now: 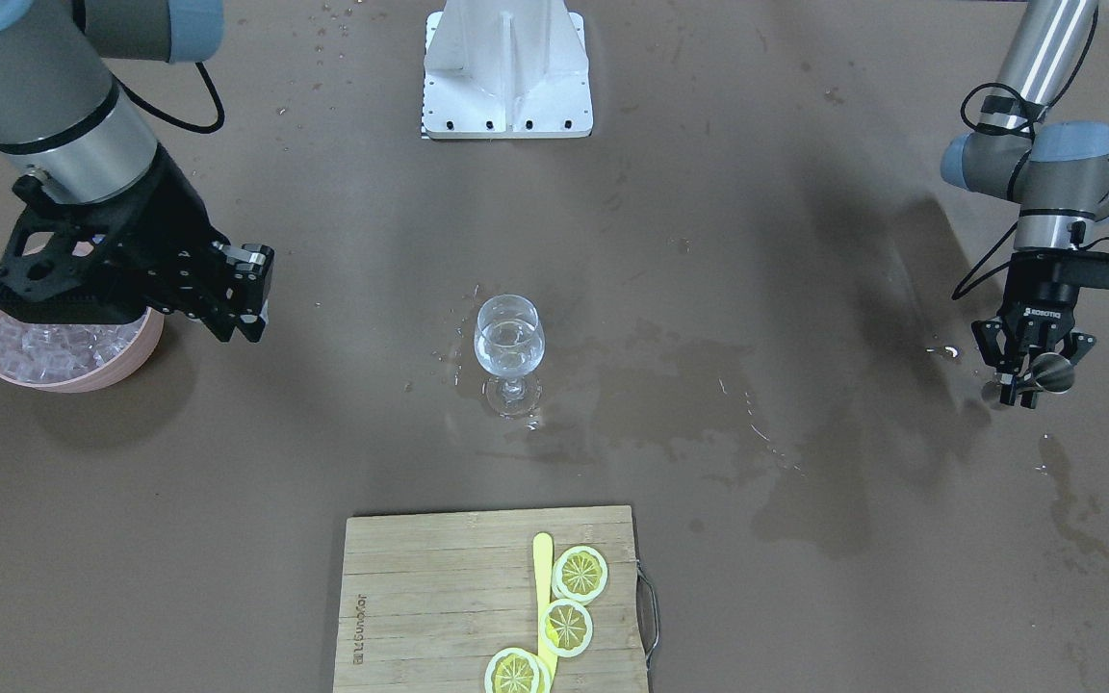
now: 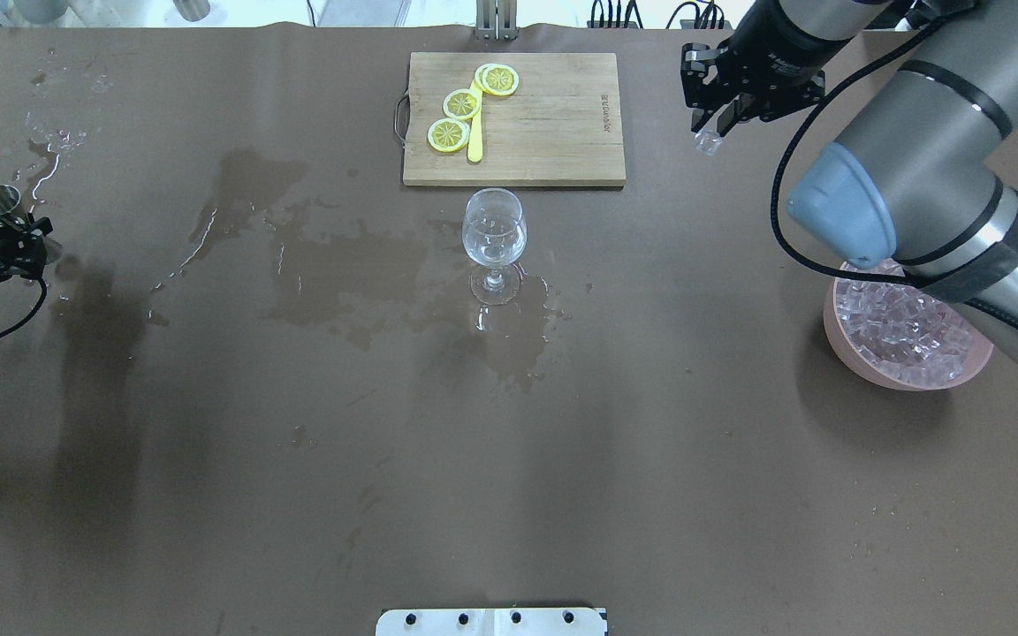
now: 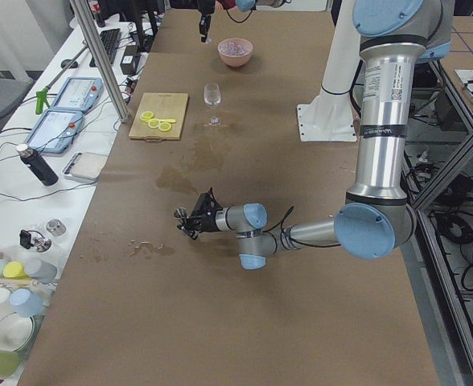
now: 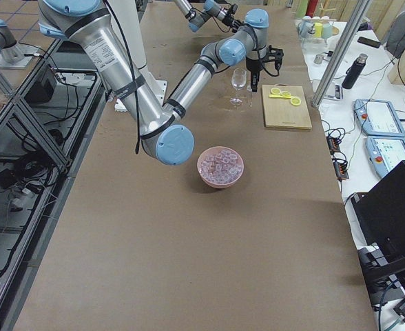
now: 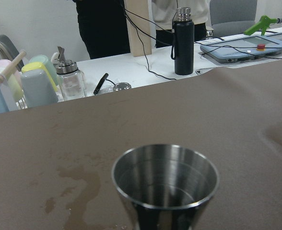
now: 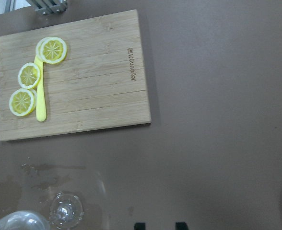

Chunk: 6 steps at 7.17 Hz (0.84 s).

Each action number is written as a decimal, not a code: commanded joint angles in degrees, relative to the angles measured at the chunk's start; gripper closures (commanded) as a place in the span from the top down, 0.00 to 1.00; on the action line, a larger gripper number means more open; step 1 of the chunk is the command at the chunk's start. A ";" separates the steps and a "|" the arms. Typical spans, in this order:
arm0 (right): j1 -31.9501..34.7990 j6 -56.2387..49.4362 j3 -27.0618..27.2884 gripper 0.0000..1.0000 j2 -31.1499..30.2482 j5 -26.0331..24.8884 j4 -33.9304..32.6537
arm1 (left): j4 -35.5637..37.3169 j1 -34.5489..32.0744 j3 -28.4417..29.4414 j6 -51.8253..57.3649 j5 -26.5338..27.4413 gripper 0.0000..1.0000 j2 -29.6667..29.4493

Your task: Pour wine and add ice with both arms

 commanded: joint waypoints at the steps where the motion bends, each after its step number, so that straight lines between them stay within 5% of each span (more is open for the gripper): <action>1: -3.71 1.60 -1.40 0.23 3.61 -2.57 0.01 | -2.56 1.48 1.49 0.00 0.09 0.00 -1.27; 6: -9.00 2.74 -3.33 0.23 8.18 -5.93 0.01 | -2.74 1.58 0.79 3.42 -1.92 0.00 -1.28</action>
